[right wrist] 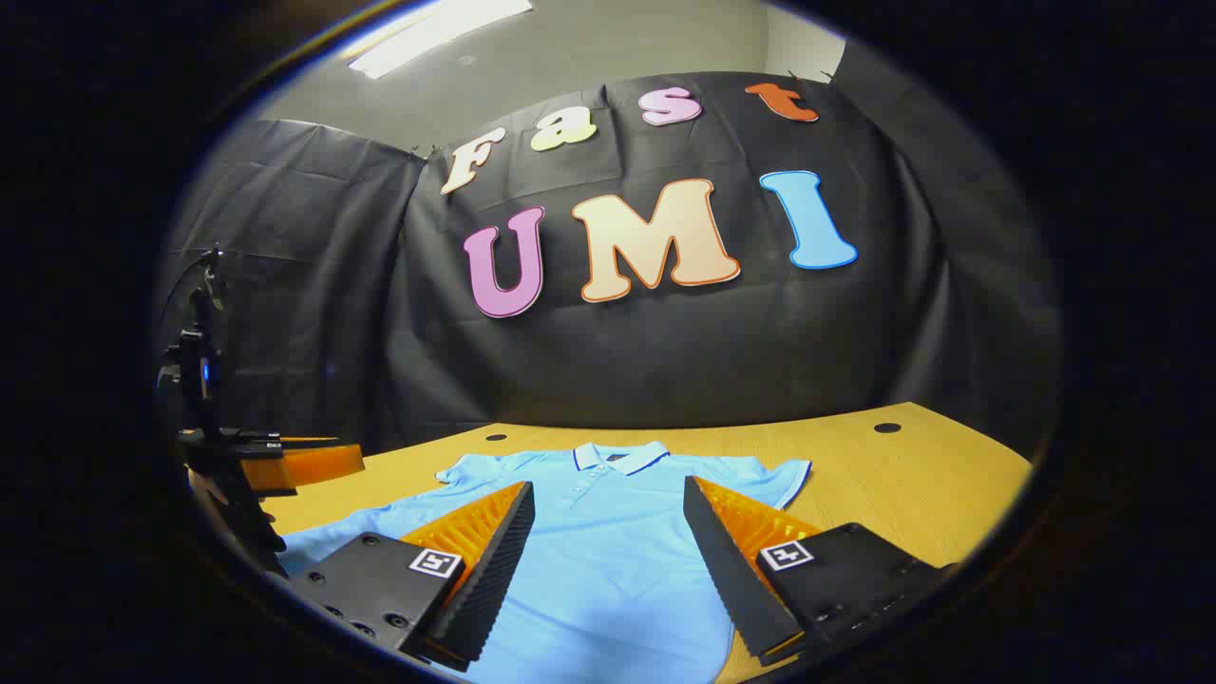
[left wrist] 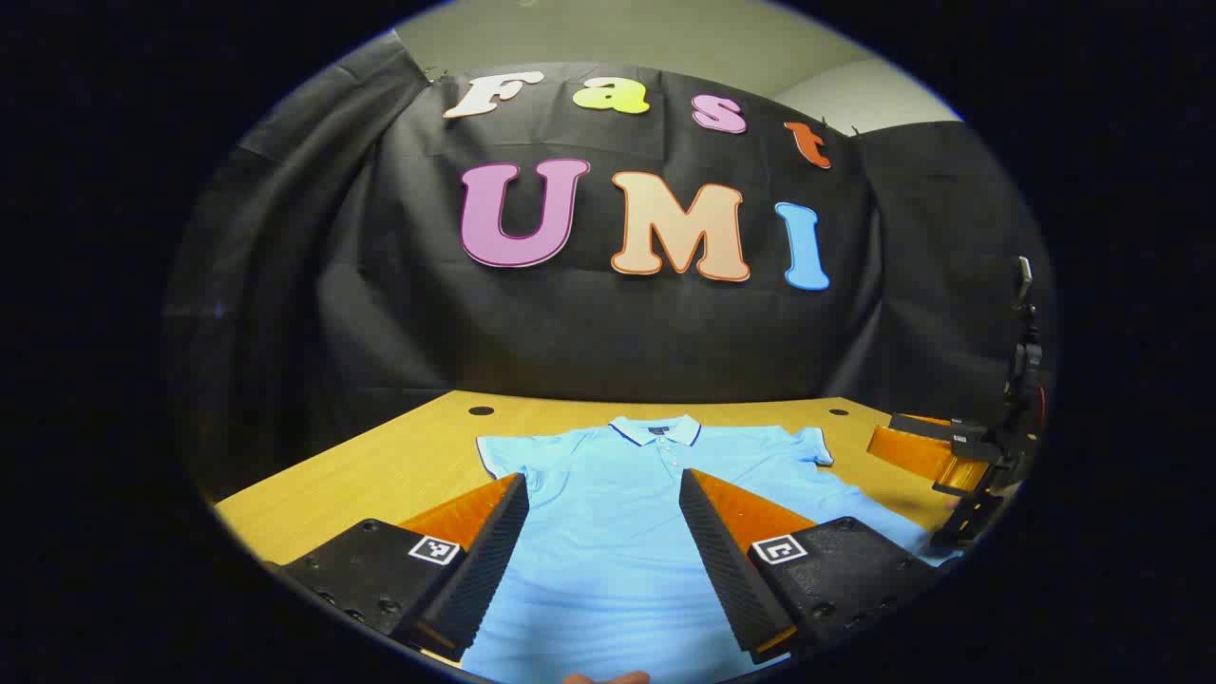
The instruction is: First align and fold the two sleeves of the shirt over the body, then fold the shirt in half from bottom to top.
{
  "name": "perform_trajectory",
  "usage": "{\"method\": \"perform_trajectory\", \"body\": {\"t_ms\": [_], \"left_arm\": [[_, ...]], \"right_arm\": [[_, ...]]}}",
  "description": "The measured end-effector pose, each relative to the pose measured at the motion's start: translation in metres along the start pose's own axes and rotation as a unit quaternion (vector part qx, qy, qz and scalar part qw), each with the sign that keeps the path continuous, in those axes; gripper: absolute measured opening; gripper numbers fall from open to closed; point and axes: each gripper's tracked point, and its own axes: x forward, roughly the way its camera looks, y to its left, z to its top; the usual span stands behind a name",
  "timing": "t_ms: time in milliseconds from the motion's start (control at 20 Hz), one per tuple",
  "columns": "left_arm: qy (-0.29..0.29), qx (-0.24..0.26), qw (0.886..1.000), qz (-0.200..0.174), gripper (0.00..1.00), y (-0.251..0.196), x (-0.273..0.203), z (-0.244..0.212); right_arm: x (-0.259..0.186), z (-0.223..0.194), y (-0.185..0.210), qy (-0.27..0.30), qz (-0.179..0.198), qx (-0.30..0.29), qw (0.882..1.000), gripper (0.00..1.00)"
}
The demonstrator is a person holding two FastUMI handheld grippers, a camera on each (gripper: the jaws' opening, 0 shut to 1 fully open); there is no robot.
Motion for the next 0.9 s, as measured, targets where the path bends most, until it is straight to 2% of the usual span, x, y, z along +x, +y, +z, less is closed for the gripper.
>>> {"method": "perform_trajectory", "body": {"t_ms": [500,900], "left_arm": [[0.004,-0.024,1.0,0.002,0.95,0.005,-0.005,0.003],[0.001,-0.016,1.0,0.0,0.95,0.003,-0.008,0.008]], "right_arm": [[-0.001,-0.001,0.008,0.003,0.0,-0.006,1.0,0.98],[0.007,0.012,-0.014,0.014,-0.02,0.008,1.0,0.98]]}}
